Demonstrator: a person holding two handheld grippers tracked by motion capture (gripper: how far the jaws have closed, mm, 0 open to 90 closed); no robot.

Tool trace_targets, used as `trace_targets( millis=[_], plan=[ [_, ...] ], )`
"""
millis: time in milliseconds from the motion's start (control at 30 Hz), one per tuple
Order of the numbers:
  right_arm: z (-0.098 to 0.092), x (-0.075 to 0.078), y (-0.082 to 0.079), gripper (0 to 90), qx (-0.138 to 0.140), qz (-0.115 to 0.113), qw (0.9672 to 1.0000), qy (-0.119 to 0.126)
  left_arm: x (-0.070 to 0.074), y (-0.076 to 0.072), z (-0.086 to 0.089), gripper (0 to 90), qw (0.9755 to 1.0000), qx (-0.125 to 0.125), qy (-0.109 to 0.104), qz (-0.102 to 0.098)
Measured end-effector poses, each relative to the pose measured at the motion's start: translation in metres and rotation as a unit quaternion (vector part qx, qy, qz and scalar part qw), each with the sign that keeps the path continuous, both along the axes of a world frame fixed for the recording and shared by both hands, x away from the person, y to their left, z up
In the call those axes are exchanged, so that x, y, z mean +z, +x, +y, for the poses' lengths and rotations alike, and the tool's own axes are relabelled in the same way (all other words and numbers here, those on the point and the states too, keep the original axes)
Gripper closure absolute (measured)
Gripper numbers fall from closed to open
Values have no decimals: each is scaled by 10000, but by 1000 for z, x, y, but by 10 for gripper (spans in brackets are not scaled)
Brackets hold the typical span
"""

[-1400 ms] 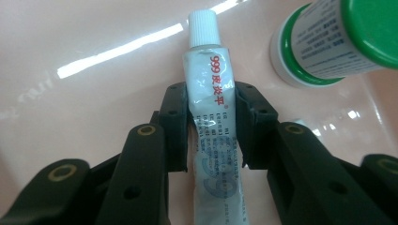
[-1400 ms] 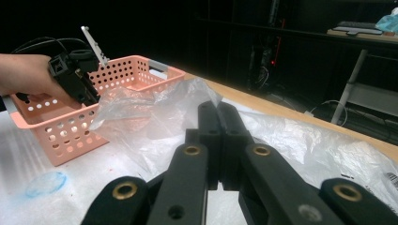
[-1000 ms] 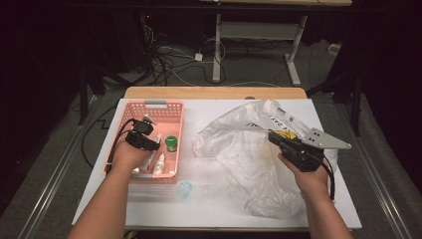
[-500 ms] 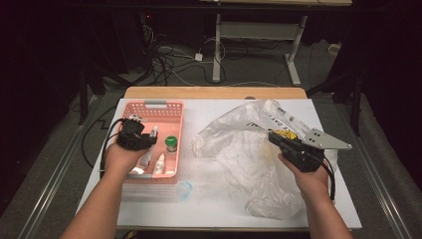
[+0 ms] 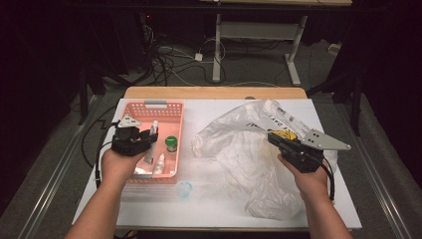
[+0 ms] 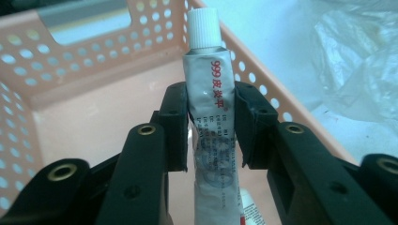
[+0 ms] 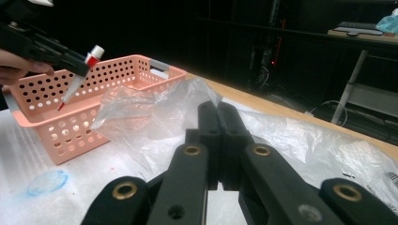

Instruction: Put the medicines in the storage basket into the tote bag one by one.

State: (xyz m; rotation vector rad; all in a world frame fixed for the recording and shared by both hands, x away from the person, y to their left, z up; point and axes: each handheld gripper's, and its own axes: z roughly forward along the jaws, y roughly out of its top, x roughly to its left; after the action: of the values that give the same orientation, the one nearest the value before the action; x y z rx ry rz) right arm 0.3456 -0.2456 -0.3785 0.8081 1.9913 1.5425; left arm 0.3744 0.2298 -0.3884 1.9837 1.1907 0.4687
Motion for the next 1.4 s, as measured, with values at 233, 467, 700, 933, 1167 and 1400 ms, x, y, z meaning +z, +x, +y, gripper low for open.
trace_targets(
  millis=[233, 467, 700, 933, 1167, 1400],
  plan=[
    [3, -1, 0, 900, 22, 14, 10000, -32, 2, -15, 3, 661, 9993, -15, -186, -322],
    [3, -1, -1, 900, 38, -7, 10000, -31, 0, -24, 4, 661, 9969, 0, -416, -664],
    [3, -1, -1, 900, 45, 19, 10000, -5, 6, -37, -1, 661, 9932, -137, -576, -1006],
    [4, -1, -2, 900, 52, 8, 10000, -34, 8, -44, -6, 661, 9908, -301, -835, -1018],
    [3, -1, -2, 900, 33, 1, 10000, -7, 14, -55, -13, 661, 9867, -526, -1077, -1102],
    [3, -1, -2, 900, 28, 12, 10000, -22, 14, -60, -27, 661, 9850, -752, -1128, -1070]
  ],
)
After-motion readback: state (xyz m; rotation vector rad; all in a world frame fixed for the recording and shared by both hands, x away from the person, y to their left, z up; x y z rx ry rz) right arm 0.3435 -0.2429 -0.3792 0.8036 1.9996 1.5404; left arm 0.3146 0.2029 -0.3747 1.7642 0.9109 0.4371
